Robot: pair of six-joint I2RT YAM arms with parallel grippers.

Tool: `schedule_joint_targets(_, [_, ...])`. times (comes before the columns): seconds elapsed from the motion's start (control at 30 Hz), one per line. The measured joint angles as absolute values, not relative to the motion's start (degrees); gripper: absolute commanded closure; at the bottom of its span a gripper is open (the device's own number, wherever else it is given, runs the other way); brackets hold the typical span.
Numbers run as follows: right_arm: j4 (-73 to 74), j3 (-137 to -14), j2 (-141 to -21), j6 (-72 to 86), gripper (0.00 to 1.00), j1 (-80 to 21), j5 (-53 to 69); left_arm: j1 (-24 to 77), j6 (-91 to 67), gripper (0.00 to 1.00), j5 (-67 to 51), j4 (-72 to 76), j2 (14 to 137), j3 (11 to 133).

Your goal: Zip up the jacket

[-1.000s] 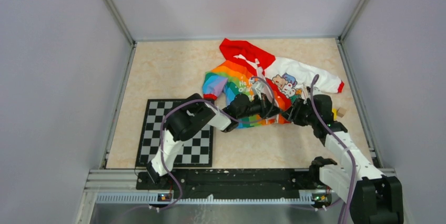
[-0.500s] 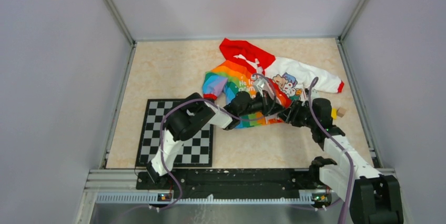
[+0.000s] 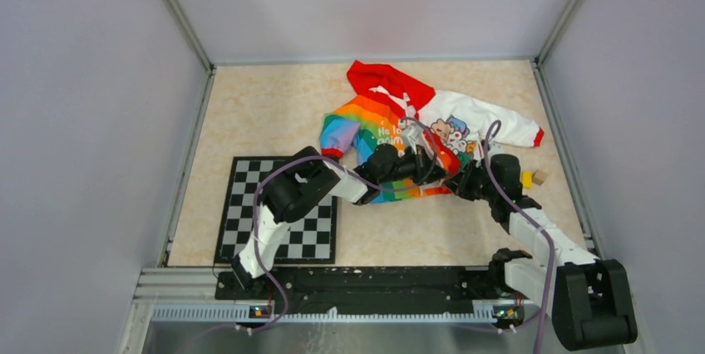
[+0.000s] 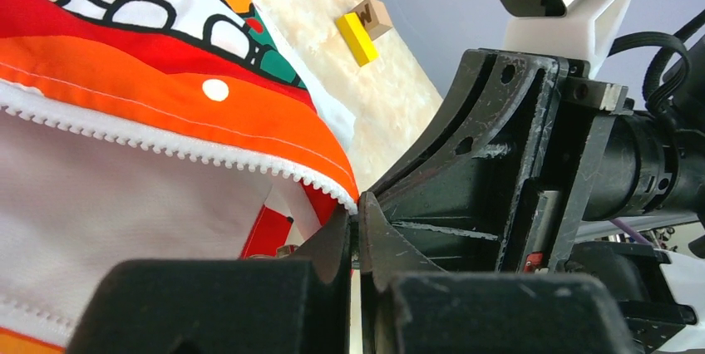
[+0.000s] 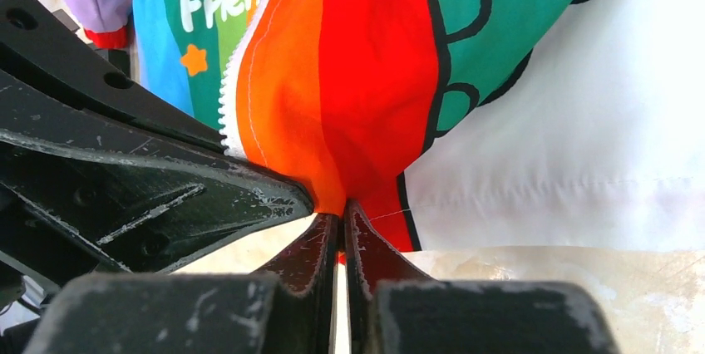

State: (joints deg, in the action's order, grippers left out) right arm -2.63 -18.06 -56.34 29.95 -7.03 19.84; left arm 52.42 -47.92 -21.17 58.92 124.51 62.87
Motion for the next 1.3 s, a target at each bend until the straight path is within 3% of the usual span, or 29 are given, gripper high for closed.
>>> schedule_joint_targets(0.1, [-2.6,-18.1,-56.5,30.0,1.0,-7.0,19.8,52.4,-47.8,0.93,-21.2,57.7,124.5,62.9])
schedule_joint_targets(0.23, [-2.5,-18.1,-56.5,29.5,1.0,-7.0,19.7,52.2,-47.2,0.71,-21.9,55.5,123.8,62.9])
schedule_joint_targets(0.37, [-2.5,-18.1,-56.4,29.3,1.0,-7.0,19.7,51.5,-46.3,0.38,-23.2,51.4,122.0,62.9])
schedule_joint_targets(0.43, [-2.5,-18.1,-56.0,29.0,1.0,-7.0,19.8,51.0,-45.6,0.3,-23.7,48.6,120.4,62.9])
schedule_joint_targets(0.63, [-2.6,-18.1,-54.3,29.0,1.0,-7.0,19.6,49.8,-43.4,0.27,-22.4,32.5,112.7,63.8])
schedule_joint_targets(0.83, [-2.6,-18.0,-54.3,29.0,1.0,-7.0,19.6,49.7,-47.2,0.38,-15.2,8.8,106.9,68.0])
schedule_joint_targets(0.97, [-2.6,-18.0,-54.2,29.0,1.0,-7.0,19.6,49.7,-53.3,0.47,-13.5,-1.2,106.9,70.3])
schedule_joint_targets(1.3, [-2.7,-17.9,-52.5,29.0,1.0,-7.0,19.6,51.6,-63.9,0.49,-1.8,-22.9,115.6,85.1])
